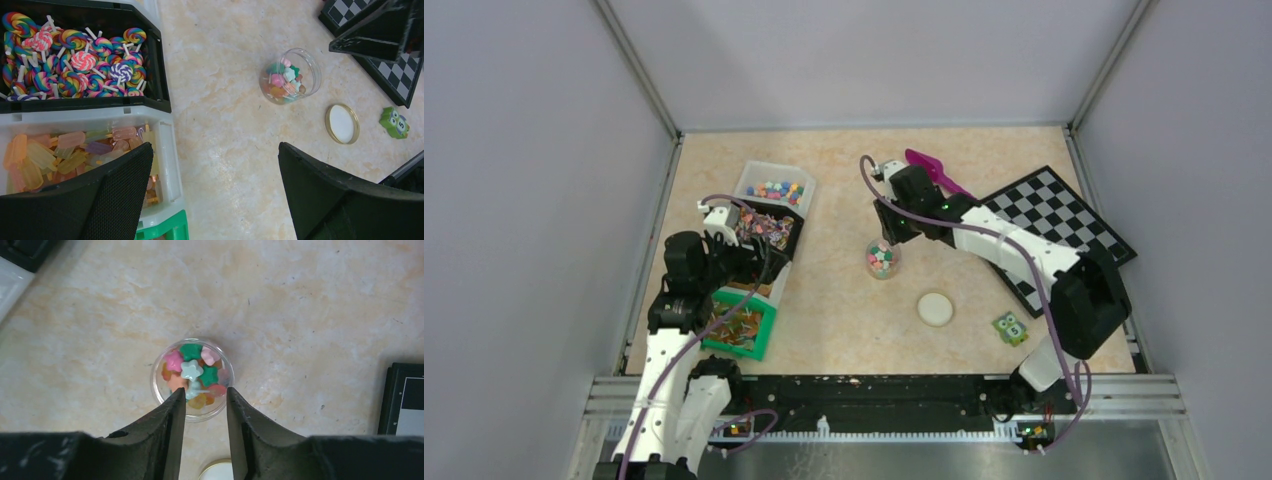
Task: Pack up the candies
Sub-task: Move the packing bottle to the center of the board, then pick up the bottle lid at the center of the board.
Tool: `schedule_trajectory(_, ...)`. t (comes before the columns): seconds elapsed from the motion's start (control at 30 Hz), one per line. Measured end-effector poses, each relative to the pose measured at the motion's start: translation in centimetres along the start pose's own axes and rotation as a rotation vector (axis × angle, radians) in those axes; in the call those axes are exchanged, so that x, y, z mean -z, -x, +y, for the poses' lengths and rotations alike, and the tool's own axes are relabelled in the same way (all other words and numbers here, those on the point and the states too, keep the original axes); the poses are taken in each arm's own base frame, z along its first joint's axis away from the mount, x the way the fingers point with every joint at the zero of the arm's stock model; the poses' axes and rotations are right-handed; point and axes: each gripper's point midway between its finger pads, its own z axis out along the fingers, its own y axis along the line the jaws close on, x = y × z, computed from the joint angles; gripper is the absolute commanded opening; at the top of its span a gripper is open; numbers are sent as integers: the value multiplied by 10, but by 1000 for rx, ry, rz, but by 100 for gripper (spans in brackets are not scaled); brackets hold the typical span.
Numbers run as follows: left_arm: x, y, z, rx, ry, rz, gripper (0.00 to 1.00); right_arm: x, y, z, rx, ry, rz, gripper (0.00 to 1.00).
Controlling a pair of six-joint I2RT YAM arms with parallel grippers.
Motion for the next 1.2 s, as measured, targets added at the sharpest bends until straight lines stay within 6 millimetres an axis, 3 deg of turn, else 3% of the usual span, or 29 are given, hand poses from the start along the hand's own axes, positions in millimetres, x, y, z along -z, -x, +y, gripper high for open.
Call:
schedule_trajectory(0.13,0,0,0,0,-2,1,99,17,9,6,-28,42,-66,48)
schedule_trajectory(0.37,0,1,1,5,9,-4,99,15,-31,-12,-136,72,-45,57)
schedule_trajectory(0.5,-1,2,8,18,48,-11,99,22,-48,-27,-200,65,-61,52)
schedule_trajectory(0.7,-2,1,18,37,103,-8,99,46,-67,-27,-263,50,-76,42)
schedule_trajectory(0.8,-2,1,19,38,107,-7,99,59,-89,-28,-320,15,-66,42)
schedule_trajectory(0.97,-2,1,18,38,103,-6,99,68,-122,-12,-349,-20,-30,36)
schedule_trajectory(1.2,-2,0,16,37,94,-5,99,60,-145,7,-323,-60,33,33)
